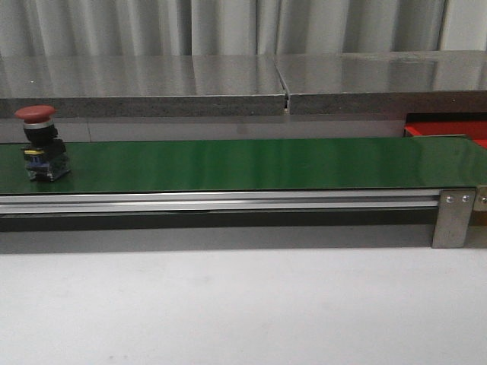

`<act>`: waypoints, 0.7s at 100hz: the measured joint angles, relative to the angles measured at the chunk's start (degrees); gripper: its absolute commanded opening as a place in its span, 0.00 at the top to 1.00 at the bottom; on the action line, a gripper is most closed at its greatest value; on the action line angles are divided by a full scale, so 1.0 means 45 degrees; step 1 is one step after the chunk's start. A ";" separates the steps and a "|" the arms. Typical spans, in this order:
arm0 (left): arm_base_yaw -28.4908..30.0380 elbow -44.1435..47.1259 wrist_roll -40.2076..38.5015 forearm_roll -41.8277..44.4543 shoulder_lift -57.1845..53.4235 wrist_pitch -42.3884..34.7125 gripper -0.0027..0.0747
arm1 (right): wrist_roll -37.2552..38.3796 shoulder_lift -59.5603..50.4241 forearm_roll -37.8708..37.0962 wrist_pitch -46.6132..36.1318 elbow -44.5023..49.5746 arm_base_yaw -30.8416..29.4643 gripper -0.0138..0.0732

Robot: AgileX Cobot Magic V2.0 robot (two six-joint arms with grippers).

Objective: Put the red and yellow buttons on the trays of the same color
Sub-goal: 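Grasp a yellow push button from the table with the left gripper, then set the yellow button on the belt and release the left gripper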

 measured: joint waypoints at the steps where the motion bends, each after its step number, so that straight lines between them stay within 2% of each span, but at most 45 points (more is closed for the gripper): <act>1: -0.0039 0.0057 0.0000 0.0000 -0.0036 -0.0001 0.59 | 0.0000 0.0000 0.0000 0.0000 0.0000 0.0000 0.92; 36: -0.1910 0.2246 0.0191 -0.0074 -0.0778 -0.0651 0.59 | 0.0000 0.0000 0.0000 0.0000 0.0000 0.0000 0.92; 58: -0.2249 0.3258 0.0359 -0.0099 -0.0778 -0.1406 0.59 | 0.0000 0.0000 0.0000 0.0000 0.0000 0.0000 0.92; 65: -0.2249 0.3315 0.0359 -0.0076 -0.0778 -0.1464 0.55 | 0.0000 0.0000 0.0000 0.0000 0.0000 0.0000 0.92; 70: -0.2249 0.3315 0.0391 -0.0076 -0.0778 -0.1494 0.48 | 0.0000 0.0000 0.0000 0.0000 0.0000 0.0000 0.92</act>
